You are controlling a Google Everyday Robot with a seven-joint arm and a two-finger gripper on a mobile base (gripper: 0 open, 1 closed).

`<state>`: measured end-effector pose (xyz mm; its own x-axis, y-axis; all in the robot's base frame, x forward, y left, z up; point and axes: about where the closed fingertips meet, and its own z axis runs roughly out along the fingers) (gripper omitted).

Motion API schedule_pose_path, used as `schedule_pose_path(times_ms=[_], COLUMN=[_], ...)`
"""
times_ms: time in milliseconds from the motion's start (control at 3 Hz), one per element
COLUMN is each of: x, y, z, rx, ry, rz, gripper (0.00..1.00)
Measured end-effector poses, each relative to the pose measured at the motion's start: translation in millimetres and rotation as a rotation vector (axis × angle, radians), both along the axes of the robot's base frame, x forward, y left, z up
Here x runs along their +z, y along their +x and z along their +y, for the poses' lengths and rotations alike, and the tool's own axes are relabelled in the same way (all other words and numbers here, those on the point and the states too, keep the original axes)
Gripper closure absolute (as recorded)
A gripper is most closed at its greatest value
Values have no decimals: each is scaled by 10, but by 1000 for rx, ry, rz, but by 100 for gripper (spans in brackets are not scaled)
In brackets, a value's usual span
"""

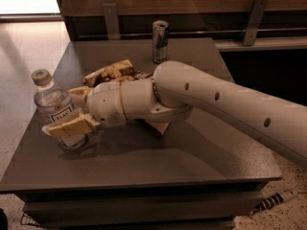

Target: Pick blue plastic bottle

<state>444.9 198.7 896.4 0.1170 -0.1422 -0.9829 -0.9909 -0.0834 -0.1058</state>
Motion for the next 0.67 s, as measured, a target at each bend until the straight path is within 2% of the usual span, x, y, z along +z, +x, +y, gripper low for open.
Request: schedule_pose_path(times_ms=[333, 667], x=[8, 16], y=[-16, -31], z=[17, 33], rx=[4, 7], ry=[0, -1], rz=[-2, -4], gripper=[85, 100])
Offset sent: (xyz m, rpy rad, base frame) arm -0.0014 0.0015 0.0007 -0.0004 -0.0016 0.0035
